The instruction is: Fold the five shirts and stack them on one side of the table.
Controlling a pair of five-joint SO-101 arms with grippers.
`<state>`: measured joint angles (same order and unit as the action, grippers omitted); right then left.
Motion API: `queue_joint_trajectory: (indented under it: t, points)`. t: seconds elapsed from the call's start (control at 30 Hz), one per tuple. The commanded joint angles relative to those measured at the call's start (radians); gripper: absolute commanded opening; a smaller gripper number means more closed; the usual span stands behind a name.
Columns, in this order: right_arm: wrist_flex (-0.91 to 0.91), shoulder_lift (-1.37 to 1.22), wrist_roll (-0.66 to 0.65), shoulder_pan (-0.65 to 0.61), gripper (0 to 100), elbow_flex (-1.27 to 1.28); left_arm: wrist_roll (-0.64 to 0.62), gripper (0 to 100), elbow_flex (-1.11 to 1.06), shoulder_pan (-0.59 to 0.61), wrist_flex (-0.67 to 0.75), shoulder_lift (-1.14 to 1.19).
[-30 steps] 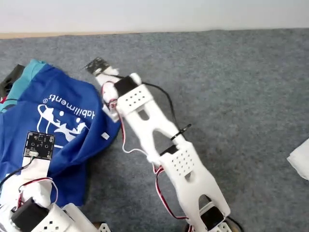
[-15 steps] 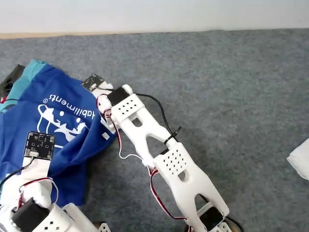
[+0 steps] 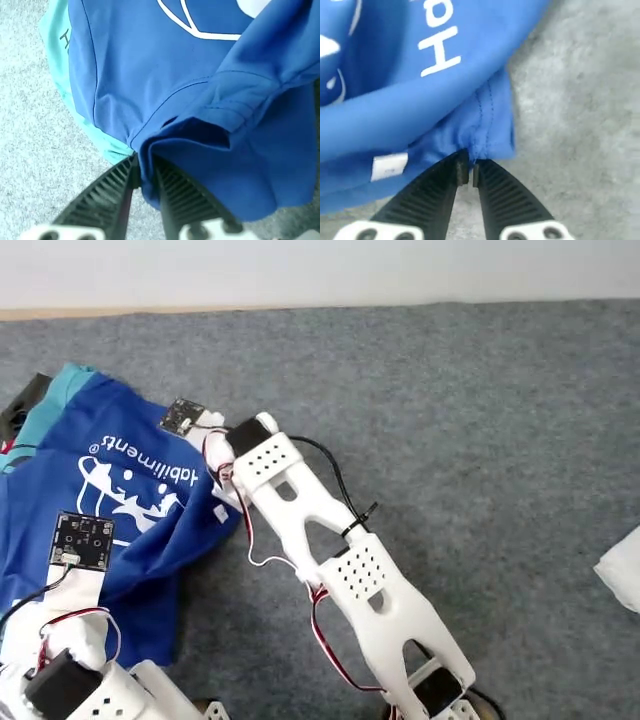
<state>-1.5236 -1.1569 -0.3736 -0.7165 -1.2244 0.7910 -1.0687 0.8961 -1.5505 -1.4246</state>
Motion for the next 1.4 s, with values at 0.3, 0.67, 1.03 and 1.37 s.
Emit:
queue_joint_trajectory:
  t: [0.3,0.67,1.03,1.37]
  points:
    - [-0.277,0.093,-0.075,0.228,1.1,-0.239,0.002,0,0.010,0.000,0.025,-0.005]
    - [-0.274,0.236,-0.144,0.481,1.1,-0.084,-0.104,0,0.108,-0.238,0.023,-0.005]
    - [-0.271,0.280,-0.187,0.237,6.2,0.006,-0.157,0,0.107,-0.239,0.023,0.002]
    - [-0.274,0.289,-0.242,0.018,25.4,0.095,-0.153,0,0.053,-0.114,0.025,0.002]
